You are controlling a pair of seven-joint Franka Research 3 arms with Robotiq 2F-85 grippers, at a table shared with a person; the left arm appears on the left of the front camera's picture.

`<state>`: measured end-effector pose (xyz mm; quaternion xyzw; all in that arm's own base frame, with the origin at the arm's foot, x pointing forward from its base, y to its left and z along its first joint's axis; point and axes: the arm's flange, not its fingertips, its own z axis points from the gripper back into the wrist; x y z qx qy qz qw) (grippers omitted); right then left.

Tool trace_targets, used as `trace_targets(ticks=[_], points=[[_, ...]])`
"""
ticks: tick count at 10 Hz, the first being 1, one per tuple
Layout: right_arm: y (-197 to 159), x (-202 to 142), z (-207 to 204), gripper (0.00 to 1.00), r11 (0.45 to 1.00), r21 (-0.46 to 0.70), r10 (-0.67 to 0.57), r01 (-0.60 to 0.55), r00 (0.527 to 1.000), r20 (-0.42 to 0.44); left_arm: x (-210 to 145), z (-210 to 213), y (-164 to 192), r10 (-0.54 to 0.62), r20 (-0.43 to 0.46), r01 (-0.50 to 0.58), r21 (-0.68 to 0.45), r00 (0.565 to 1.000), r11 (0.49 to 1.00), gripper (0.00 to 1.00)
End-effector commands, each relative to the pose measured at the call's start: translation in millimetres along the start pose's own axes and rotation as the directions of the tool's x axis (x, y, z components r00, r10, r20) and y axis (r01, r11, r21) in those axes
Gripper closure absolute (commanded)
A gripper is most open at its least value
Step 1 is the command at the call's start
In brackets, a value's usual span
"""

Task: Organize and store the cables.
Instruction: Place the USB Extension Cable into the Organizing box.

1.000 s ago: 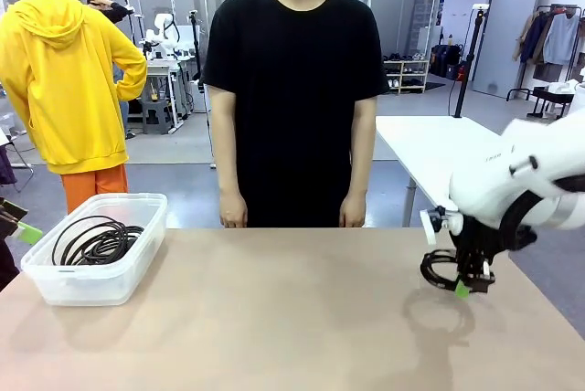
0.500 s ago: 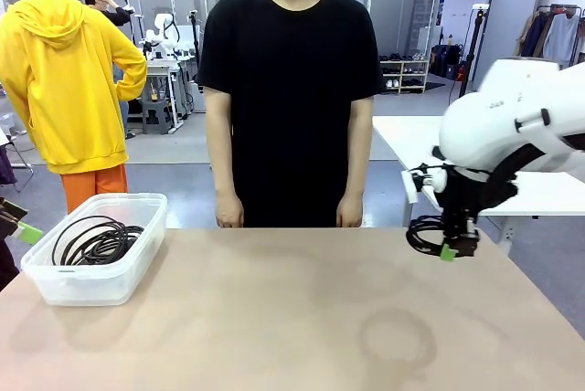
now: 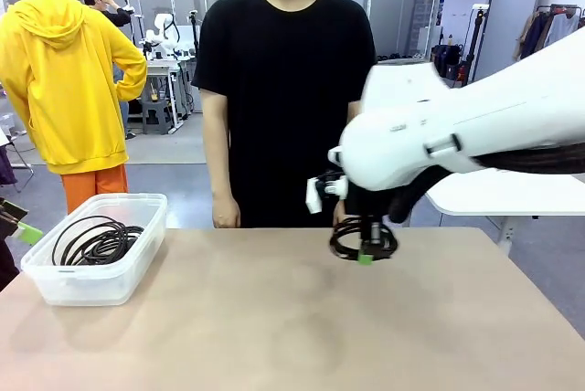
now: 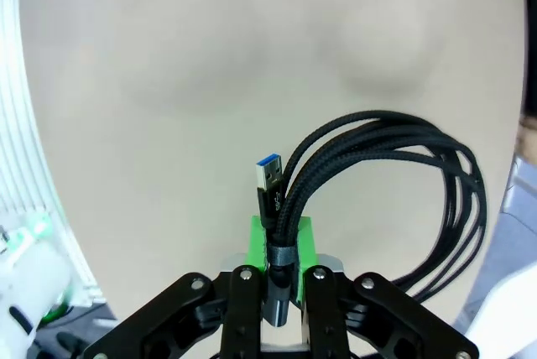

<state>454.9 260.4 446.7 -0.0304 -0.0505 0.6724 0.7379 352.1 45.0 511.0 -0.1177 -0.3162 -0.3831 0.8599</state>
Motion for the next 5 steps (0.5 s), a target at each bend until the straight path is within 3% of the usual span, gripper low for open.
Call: trace_targets(ticks=[1, 5], points=[[-13, 44, -12, 1.0, 0.999, -0.043, 0.009, -0.011, 0.999, -0.033, -1, 2, -4, 0.01, -0.022, -0.01, 0.0, 1.0, 1.0, 0.0], [-2, 102, -59, 1.0, 0.997, -0.056, 0.06, -0.061, 0.998, -0.016, -1, 2, -4, 0.01, -0.022, -0.01, 0.0, 1.0, 1.0, 0.0]])
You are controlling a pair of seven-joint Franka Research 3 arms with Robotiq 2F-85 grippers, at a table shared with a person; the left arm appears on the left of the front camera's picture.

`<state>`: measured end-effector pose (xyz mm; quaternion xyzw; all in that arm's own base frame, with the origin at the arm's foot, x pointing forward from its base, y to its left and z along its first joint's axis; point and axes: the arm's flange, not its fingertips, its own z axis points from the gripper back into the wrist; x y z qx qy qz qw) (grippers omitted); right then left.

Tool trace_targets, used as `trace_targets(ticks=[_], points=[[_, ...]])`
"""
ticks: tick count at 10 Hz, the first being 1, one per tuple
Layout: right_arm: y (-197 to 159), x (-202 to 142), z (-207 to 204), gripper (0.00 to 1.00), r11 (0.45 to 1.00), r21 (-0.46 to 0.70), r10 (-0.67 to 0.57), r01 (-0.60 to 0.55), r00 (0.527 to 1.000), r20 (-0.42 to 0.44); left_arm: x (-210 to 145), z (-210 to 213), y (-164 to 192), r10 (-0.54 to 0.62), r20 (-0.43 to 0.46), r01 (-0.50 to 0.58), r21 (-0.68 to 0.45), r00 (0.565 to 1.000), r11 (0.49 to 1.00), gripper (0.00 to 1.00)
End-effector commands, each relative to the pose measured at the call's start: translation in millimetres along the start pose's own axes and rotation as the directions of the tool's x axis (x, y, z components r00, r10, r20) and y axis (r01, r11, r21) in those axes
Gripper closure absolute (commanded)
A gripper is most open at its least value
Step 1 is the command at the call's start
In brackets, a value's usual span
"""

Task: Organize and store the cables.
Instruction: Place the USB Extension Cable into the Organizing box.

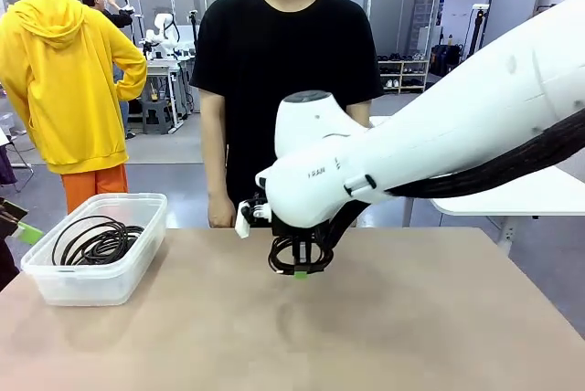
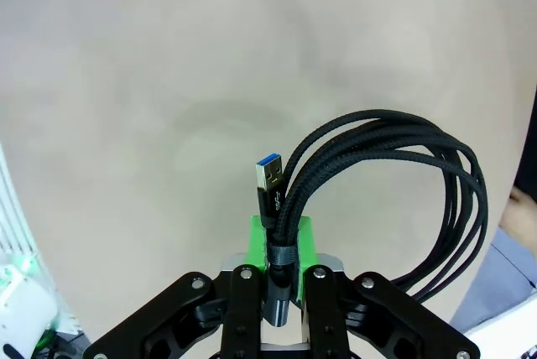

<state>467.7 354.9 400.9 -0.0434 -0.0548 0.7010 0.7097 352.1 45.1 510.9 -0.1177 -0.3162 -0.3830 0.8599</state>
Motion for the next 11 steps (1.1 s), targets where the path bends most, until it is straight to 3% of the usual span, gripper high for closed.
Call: trace_targets(ticks=[1, 4, 8, 9, 11], points=[[-1, 12, -25, 1.0, 0.999, -0.03, -0.016, 0.015, 1.0, -0.003, -1, 2, -4, 0.009, -0.022, -0.009, 0.0, 1.0, 1.0, 0.0], [12, 22, -65, 1.0, 1.0, -0.027, 0.002, -0.002, 1.0, -0.005, -1, 2, -4, 0.009, -0.022, -0.009, 0.0, 1.0, 1.0, 0.0], [24, 23, -78, 1.0, 1.0, 0.014, -0.022, 0.022, 1.0, 0.016, -1, 2, -4, 0.009, -0.022, -0.009, 0.0, 1.0, 1.0, 0.0], [24, 20, -77, 0.74, 0.999, 0.023, -0.025, 0.024, 0.999, 0.02, -1, 2, -4, 0.009, -0.022, -0.009, 0.0, 1.0, 1.0, 0.0], [25, 15, -70, 0.52, 0.999, 0.035, -0.034, 0.032, 0.998, 0.049, -1, 2, -4, 0.009, -0.022, -0.009, 0.0, 1.0, 1.0, 0.0]])
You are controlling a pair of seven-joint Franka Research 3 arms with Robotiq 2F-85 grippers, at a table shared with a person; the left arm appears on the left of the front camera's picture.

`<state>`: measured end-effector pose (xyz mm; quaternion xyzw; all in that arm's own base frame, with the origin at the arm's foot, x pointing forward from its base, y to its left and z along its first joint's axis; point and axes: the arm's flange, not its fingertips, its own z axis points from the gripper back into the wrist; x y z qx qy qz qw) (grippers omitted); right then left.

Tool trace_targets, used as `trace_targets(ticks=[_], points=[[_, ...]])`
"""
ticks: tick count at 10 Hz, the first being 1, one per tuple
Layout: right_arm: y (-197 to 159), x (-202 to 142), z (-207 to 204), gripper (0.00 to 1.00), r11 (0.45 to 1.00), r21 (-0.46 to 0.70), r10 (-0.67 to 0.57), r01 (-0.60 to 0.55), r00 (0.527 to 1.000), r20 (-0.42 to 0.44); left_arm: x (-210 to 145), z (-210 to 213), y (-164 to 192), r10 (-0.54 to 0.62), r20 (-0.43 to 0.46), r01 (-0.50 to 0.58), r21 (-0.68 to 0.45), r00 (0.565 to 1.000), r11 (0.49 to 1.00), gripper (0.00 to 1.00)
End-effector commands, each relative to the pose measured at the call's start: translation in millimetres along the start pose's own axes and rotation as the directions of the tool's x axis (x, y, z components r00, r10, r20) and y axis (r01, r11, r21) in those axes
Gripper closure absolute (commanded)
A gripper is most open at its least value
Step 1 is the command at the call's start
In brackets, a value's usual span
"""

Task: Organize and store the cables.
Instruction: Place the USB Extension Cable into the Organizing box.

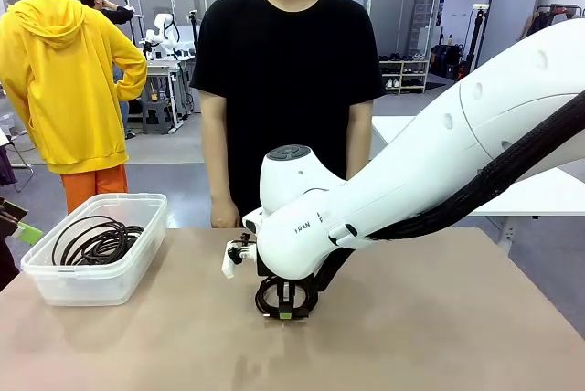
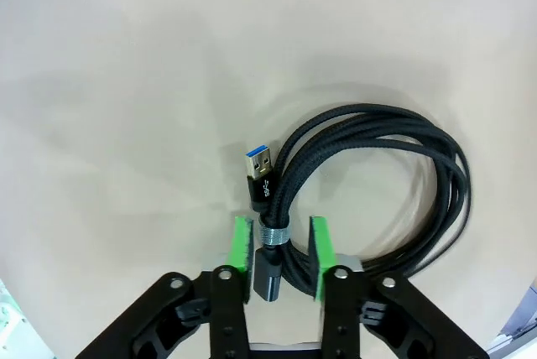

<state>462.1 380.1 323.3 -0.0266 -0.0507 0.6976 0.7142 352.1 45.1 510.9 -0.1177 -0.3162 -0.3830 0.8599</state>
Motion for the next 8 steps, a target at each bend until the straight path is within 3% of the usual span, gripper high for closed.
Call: trace_targets(ticks=[1, 4, 8], points=[[9, -11, 11, 0.39, 1.0, 0.006, -0.023, 0.023, 0.999, 0.045, -1, 2, -4, 0.009, -0.022, -0.009, 0.0, 1.0, 1.0, 0.0], [17, -33, 40, 0.0, 0.997, -0.009, -0.081, 0.081, 0.995, 0.061, 24, 1, -4, -0.068, -0.025, 0.068, -0.015, 0.997, 0.998, 0.0], [26, -120, 103, 0.0, 0.982, -0.01, -0.181, 0.188, 0.958, 0.221, 100, -30, -21, -0.229, -0.145, 0.22, -0.081, 0.962, 0.972, 0.0]])
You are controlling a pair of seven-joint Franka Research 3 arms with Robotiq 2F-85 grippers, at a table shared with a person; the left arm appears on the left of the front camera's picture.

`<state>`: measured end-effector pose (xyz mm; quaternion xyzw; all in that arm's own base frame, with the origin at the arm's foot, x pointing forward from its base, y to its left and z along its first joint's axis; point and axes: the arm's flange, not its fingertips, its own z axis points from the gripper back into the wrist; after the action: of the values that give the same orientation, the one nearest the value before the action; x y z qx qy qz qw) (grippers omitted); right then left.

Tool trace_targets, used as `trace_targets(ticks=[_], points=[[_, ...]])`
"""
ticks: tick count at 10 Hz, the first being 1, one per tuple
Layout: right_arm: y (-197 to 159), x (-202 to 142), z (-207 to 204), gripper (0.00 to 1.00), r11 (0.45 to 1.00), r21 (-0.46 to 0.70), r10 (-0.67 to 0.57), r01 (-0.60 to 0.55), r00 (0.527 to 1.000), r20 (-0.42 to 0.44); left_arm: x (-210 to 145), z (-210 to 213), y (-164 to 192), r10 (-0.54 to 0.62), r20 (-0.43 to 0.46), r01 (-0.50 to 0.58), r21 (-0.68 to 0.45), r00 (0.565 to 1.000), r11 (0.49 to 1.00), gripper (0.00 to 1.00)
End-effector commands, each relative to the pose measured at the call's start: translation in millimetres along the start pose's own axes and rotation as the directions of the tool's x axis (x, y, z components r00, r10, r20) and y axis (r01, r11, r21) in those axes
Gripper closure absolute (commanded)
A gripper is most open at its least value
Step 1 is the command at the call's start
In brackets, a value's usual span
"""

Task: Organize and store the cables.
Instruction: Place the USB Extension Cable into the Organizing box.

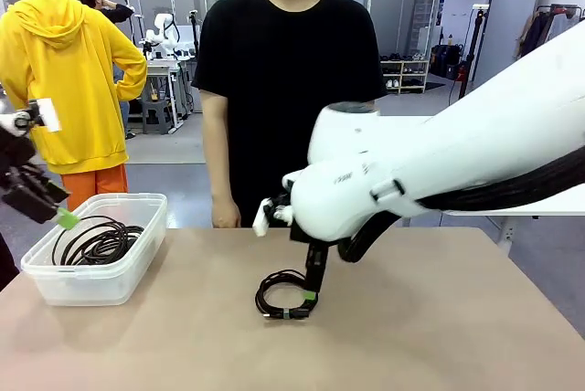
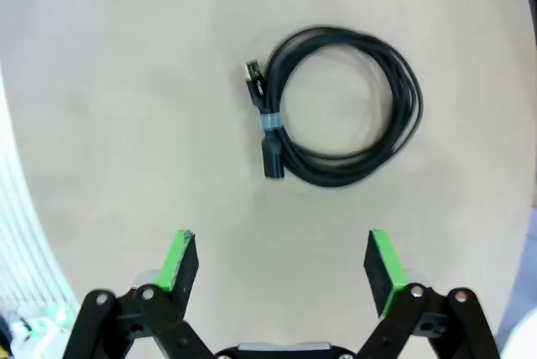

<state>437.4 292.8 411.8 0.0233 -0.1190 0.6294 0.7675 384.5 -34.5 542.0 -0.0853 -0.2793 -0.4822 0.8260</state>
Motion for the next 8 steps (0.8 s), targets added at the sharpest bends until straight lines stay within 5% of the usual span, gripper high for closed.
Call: trace_targets(ticks=[1, 8], points=[[3, -62, 35, 0.0, 0.999, -0.004, -0.047, 0.047, 0.992, 0.117, 36, -14, 9, -0.055, -0.106, 0.05, -0.043, 0.993, 0.998, 0.0], [11, -284, 126, 0.0, 0.957, -0.054, -0.242, 0.284, 0.889, 0.389, 154, -143, -63, -0.31, -0.199, 0.287, -0.135, 0.93, 0.948, 0.0]])
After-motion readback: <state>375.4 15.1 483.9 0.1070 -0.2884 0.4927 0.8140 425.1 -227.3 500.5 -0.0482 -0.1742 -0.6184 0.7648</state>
